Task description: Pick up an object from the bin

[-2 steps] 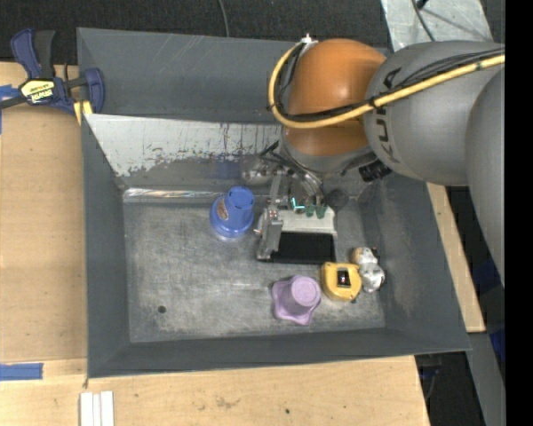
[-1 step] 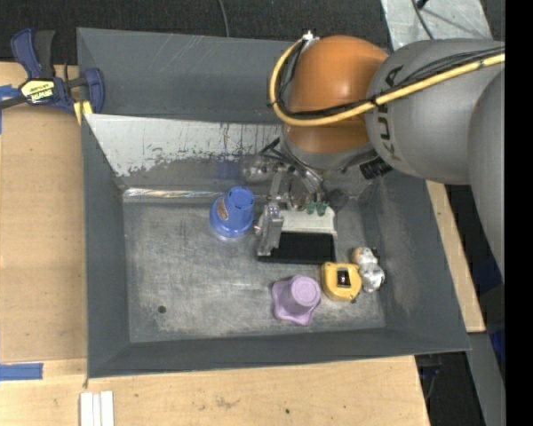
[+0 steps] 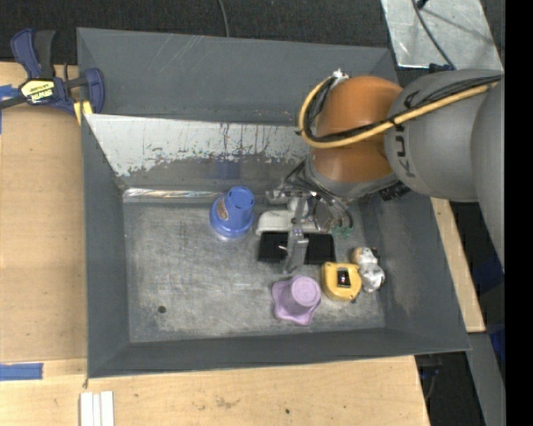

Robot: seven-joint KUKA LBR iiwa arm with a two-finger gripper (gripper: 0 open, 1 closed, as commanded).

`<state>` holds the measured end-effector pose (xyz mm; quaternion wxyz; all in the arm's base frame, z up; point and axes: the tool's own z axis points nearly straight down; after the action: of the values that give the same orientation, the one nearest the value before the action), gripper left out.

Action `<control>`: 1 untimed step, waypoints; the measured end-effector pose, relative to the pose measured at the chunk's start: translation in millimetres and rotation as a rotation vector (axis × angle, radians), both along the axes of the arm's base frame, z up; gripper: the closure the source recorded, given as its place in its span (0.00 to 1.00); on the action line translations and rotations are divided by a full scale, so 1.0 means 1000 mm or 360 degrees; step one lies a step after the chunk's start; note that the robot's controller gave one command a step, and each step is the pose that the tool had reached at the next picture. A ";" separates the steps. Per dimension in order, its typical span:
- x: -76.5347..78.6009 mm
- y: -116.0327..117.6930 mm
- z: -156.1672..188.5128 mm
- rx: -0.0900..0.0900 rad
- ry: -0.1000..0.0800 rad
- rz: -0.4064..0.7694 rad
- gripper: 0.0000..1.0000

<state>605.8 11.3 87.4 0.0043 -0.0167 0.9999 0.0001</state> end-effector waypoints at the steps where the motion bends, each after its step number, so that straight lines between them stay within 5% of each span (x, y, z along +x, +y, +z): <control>1: 0.000 -0.010 -0.008 0.0000 -0.0002 0.0000 0.00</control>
Offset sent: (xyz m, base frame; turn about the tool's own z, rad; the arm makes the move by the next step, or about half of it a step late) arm -0.0041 -0.0149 0.0216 0.0500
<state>605.4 1.3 79.0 0.0048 -0.0168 0.9998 0.0001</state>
